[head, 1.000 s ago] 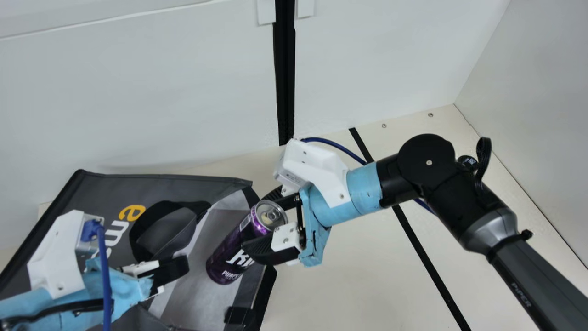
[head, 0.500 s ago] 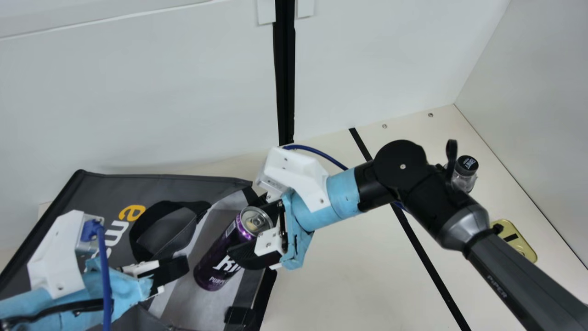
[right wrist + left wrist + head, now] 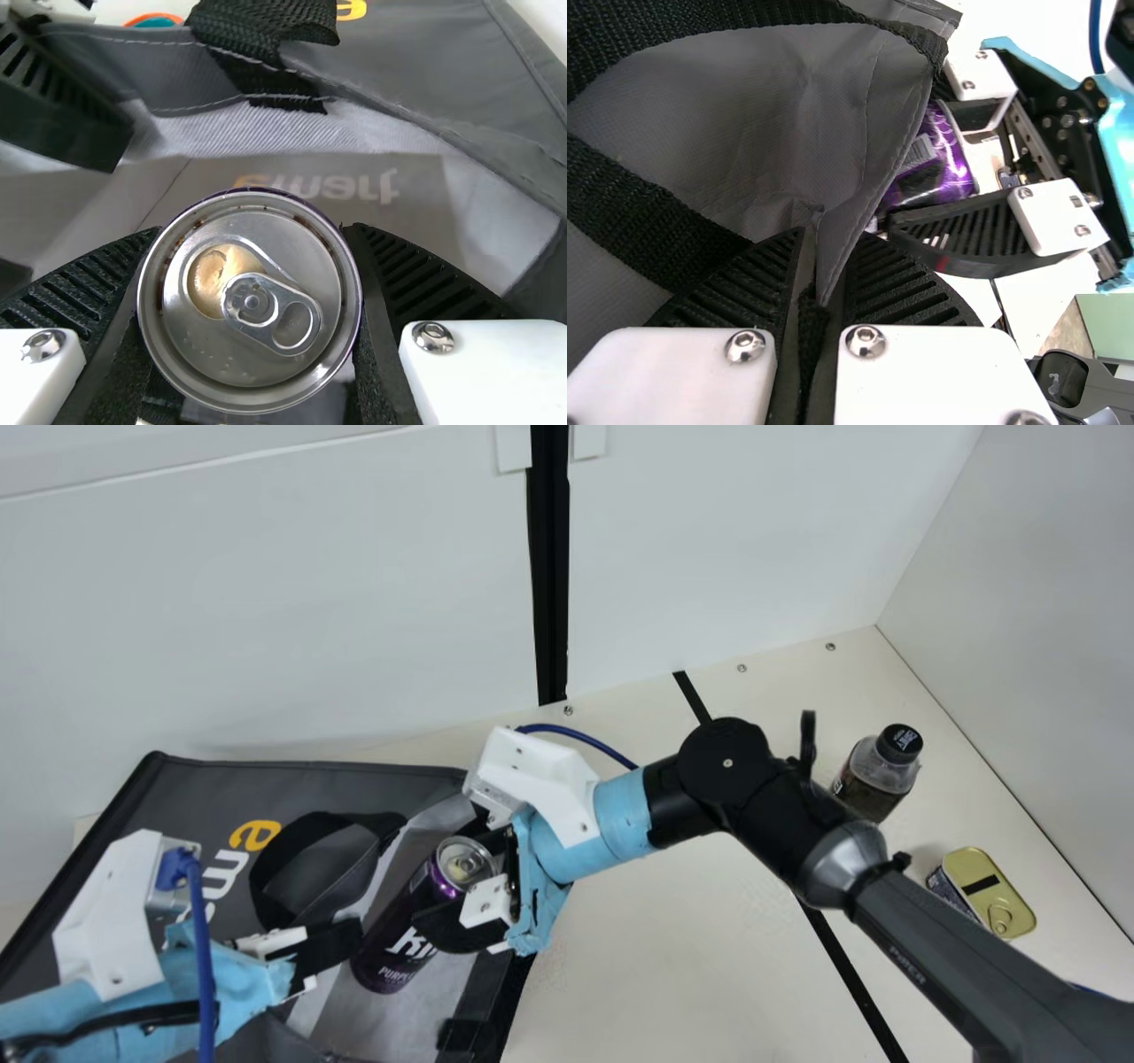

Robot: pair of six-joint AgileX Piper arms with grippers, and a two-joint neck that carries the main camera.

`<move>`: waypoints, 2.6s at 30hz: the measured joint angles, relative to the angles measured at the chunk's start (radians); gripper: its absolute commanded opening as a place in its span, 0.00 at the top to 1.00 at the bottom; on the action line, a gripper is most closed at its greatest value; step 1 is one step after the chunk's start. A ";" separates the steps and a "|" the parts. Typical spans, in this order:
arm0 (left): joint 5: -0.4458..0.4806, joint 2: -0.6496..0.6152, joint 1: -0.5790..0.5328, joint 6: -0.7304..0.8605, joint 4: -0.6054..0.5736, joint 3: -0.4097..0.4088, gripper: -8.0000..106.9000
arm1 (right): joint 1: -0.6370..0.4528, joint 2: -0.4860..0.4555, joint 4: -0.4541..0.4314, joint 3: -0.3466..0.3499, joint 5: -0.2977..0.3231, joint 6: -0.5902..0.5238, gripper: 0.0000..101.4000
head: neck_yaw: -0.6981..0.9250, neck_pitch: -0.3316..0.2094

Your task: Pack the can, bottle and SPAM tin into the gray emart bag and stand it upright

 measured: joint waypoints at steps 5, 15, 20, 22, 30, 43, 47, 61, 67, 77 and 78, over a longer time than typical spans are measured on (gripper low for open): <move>0.000 0.000 0.000 0.000 0.000 0.000 1.00 | 0.023 0.029 0.026 0.011 -0.036 -0.041 1.00 | 0.000 0.000; 0.000 0.000 0.000 0.000 0.000 0.000 1.00 | 0.072 0.087 0.066 0.020 -0.113 -0.079 1.00 | 0.000 0.000; 0.000 0.000 0.000 0.000 0.000 0.000 1.00 | 0.102 0.121 0.073 0.007 -0.147 -0.081 1.00 | 0.000 0.000; 0.000 0.000 0.000 0.000 0.000 0.000 1.00 | 0.112 0.134 0.073 0.000 -0.161 -0.081 1.00 | -0.002 0.000; 0.000 0.000 0.000 0.000 0.000 0.000 1.00 | 0.147 0.176 0.058 -0.035 -0.198 -0.065 0.93 | -0.002 0.000; 0.000 0.000 0.000 0.000 0.000 0.000 1.00 | 0.152 0.188 0.035 -0.052 -0.216 -0.035 0.51 | -0.002 0.000; 0.000 0.000 0.000 0.000 0.000 0.000 1.00 | 0.149 0.184 0.027 -0.052 -0.217 -0.030 0.37 | 0.000 0.002; 0.000 0.000 0.000 0.000 0.000 0.000 1.00 | 0.141 0.152 0.019 -0.032 -0.213 -0.022 0.06 | 0.000 0.000; 0.000 0.000 0.000 0.000 0.000 0.000 1.00 | 0.125 0.121 0.014 -0.014 -0.199 -0.021 0.06 | 0.000 0.000; 0.000 0.000 0.000 0.000 0.000 0.000 1.00 | 0.049 0.031 -0.004 0.030 -0.115 -0.029 0.06 | 0.000 0.000; 0.000 0.000 0.000 0.000 0.000 0.000 1.00 | 0.037 0.019 -0.003 0.035 -0.104 -0.033 0.06 | -0.002 0.000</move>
